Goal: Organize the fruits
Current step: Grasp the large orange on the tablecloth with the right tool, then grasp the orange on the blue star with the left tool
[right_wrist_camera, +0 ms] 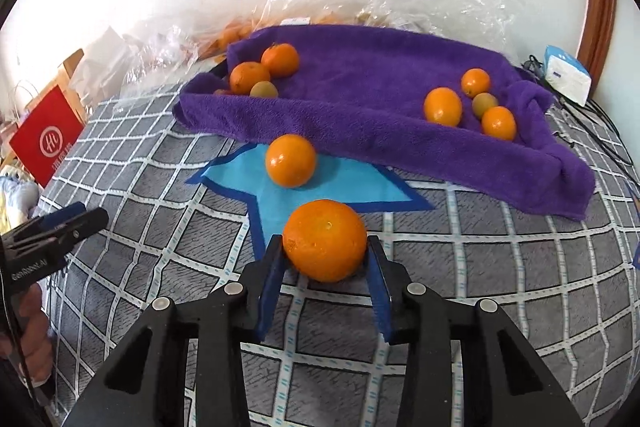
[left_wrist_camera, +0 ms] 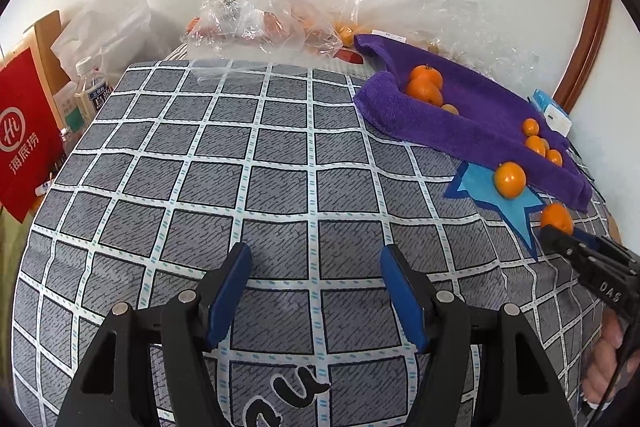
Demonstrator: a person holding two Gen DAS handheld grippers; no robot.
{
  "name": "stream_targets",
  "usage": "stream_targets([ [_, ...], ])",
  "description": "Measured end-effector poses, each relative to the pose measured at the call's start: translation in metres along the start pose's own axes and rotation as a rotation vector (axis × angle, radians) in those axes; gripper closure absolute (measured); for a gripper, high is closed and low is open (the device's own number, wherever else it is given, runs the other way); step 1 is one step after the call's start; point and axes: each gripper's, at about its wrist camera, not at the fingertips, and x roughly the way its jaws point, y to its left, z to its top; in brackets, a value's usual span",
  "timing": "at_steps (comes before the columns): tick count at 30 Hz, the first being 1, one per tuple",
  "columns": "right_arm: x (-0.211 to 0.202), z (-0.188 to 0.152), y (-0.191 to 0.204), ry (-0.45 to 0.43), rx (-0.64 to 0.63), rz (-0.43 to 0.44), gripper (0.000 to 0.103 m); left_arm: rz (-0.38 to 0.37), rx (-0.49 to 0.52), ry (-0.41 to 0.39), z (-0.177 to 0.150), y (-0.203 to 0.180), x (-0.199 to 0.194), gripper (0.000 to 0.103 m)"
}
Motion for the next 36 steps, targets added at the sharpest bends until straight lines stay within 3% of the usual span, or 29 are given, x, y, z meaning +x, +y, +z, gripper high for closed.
stream_targets([
  [14, -0.018, -0.01, -0.056, -0.02, 0.047, -0.107, 0.064, 0.053, 0.063, 0.023, -0.001, -0.01, 0.005, 0.03],
  [20, -0.012, -0.017, -0.069, -0.006, 0.088, -0.107, 0.064, 0.074, 0.091, 0.036, -0.002, -0.016, 0.008, 0.018],
  [36, -0.009, -0.02, -0.069, -0.002, 0.085, -0.108, 0.062, 0.074, 0.084, 0.033, -0.002, -0.014, 0.008, 0.016],
])
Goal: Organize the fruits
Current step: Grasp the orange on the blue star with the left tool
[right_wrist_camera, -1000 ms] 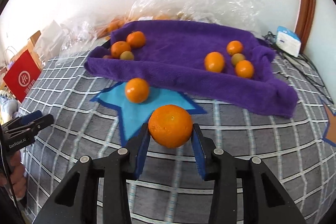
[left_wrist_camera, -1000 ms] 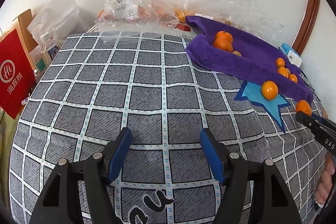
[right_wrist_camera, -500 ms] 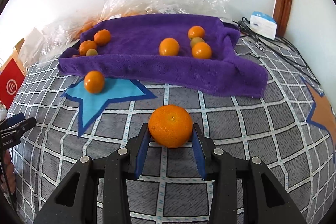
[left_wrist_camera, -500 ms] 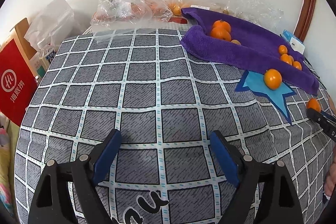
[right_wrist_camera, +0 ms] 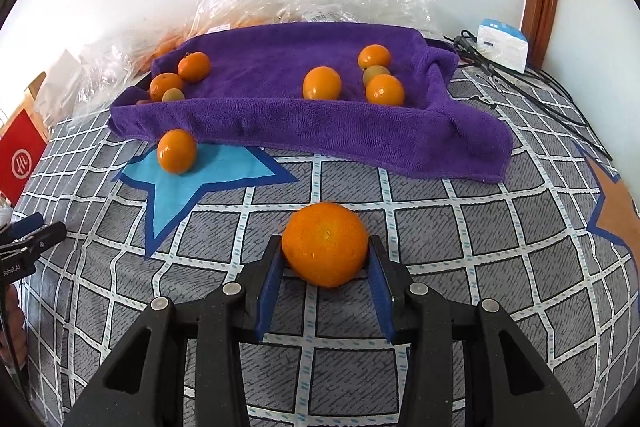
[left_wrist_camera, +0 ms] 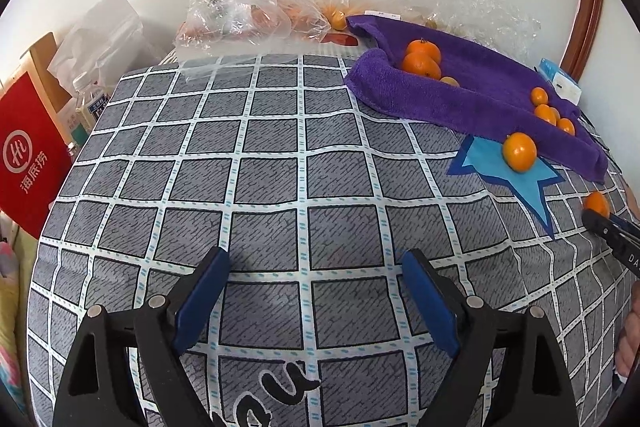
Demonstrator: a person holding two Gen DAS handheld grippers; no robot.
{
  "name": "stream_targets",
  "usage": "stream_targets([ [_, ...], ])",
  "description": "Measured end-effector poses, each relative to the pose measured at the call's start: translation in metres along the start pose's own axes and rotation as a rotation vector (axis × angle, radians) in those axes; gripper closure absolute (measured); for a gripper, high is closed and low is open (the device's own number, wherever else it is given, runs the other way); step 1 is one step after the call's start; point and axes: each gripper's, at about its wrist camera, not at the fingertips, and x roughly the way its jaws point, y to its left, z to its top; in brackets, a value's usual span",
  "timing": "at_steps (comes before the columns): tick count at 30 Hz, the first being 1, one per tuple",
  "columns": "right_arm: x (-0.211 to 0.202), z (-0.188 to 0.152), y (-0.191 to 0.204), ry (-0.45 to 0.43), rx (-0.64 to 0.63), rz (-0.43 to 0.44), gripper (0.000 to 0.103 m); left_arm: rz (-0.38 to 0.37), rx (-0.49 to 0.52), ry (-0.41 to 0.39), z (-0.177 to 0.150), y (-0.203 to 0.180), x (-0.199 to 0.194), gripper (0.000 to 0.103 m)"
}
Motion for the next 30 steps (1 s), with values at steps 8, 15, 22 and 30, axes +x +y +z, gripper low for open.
stream_targets([
  [8, -0.003, 0.001, -0.005, 0.007, 0.007, -0.005, 0.063, -0.034, 0.019, 0.003, 0.007, -0.021, -0.005, 0.029],
  [15, -0.017, 0.007, -0.028, -0.025, 0.022, -0.039, 0.063, -0.117, 0.055, -0.027, 0.031, -0.06, -0.009, 0.029],
  [22, -0.025, 0.015, -0.053, -0.045, 0.055, -0.071, 0.063, -0.171, 0.096, -0.02, 0.047, -0.102, 0.002, 0.029],
  [30, -0.024, 0.016, -0.076, -0.036, 0.082, -0.1, 0.063, -0.228, 0.094, 0.013, 0.063, -0.132, 0.025, 0.036],
])
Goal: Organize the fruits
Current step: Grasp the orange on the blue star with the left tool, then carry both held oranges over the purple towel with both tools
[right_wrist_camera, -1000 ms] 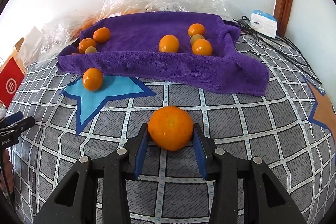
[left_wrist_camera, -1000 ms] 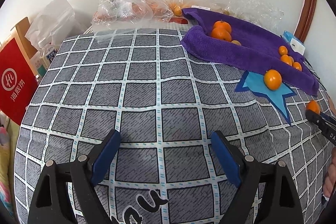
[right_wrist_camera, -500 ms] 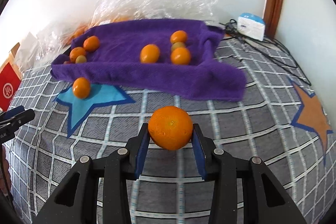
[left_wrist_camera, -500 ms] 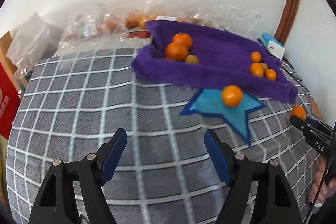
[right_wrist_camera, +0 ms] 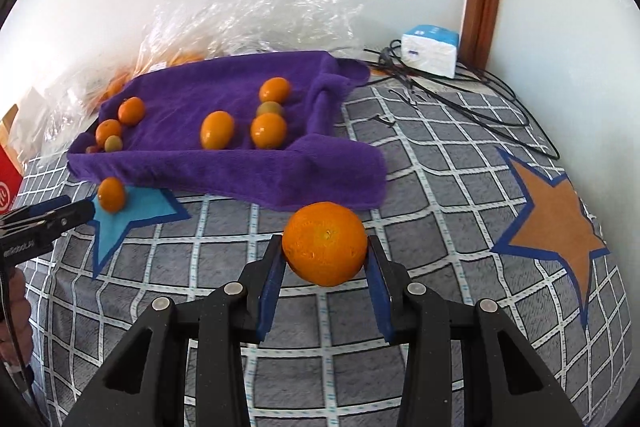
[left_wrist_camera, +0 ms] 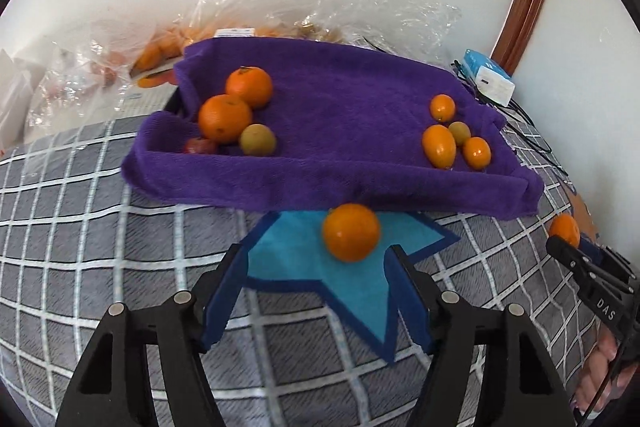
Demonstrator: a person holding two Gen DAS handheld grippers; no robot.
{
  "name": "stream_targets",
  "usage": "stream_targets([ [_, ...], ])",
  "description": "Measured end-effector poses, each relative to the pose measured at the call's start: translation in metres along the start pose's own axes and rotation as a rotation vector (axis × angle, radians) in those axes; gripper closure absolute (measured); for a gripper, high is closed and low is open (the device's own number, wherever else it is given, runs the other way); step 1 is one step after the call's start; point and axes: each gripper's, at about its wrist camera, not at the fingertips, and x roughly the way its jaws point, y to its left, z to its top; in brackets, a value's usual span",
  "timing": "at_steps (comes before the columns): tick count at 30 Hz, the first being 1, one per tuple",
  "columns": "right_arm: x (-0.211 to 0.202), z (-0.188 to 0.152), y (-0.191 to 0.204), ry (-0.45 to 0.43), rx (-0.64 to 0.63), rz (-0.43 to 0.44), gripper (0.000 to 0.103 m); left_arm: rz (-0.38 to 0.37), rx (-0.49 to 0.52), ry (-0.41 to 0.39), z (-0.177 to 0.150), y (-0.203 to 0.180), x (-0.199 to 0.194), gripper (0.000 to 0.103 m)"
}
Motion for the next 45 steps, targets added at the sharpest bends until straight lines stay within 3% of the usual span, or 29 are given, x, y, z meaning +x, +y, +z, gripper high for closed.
stream_targets([
  [5, 0.007, 0.002, -0.004, 0.012, 0.013, 0.006, 0.063, -0.03, -0.028, 0.037, 0.009, -0.005, 0.021, 0.043],
  [7, 0.01, 0.002, -0.002, 0.019, 0.012, 0.012, 0.063, -0.009, -0.02, 0.029, 0.01, -0.009, 0.025, 0.048],
  [9, 0.012, 0.002, 0.001, 0.028, 0.008, 0.018, 0.063, -0.013, -0.008, 0.029, 0.012, -0.012, 0.027, 0.067],
  [10, 0.014, 0.001, 0.003, 0.032, 0.002, 0.018, 0.063, -0.023, -0.01, 0.036, 0.012, -0.013, 0.028, 0.069],
  [17, 0.013, 0.002, 0.019, 0.037, -0.03, 0.029, 0.063, -0.016, -0.049, 0.028, 0.01, 0.004, 0.011, 0.07],
  [26, -0.01, 0.015, 0.029, -0.008, -0.035, 0.032, 0.063, 0.054, -0.09, -0.024, 0.01, 0.034, -0.036, 0.07],
  [34, -0.03, 0.034, 0.03, -0.043, -0.011, 0.044, 0.063, 0.059, -0.117, -0.088, 0.02, 0.049, -0.076, 0.07],
  [45, -0.048, 0.061, 0.032, -0.076, 0.001, 0.035, 0.063, 0.034, -0.137, -0.126, 0.035, 0.055, -0.09, 0.07],
])
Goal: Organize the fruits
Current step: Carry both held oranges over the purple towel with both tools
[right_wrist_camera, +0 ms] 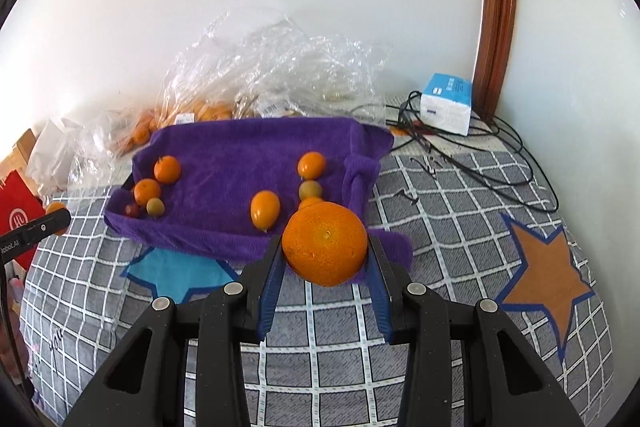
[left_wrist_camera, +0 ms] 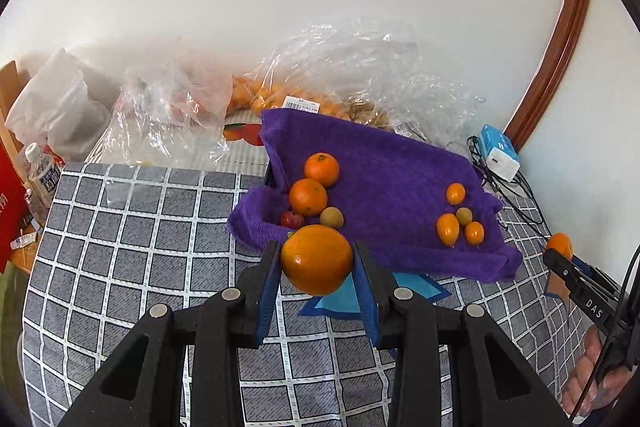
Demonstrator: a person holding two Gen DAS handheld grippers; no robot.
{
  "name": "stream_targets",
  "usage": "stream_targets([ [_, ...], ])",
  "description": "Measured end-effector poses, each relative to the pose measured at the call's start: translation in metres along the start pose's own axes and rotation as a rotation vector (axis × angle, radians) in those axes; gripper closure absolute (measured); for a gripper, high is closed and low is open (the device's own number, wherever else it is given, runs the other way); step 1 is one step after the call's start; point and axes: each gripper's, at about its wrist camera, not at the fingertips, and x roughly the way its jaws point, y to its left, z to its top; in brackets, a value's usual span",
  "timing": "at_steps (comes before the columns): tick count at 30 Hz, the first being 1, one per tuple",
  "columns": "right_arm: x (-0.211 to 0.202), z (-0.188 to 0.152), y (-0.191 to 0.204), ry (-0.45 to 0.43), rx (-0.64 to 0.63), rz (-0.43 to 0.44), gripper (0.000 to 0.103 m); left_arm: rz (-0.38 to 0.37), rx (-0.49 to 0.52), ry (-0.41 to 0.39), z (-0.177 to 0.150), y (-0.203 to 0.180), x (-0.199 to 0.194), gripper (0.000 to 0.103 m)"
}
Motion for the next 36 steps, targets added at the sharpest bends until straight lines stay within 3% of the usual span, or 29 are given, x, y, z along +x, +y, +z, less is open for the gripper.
stream_targets([
  [19, 0.025, 0.043, 0.013, -0.014, -0.03, 0.018, 0.063, -0.005, -0.017, -0.012, 0.036, 0.008, 0.023, 0.07],
  [36, 0.098, 0.074, 0.011, 0.026, -0.026, 0.026, 0.063, 0.019, -0.048, 0.032, 0.059, 0.033, 0.072, 0.07],
])
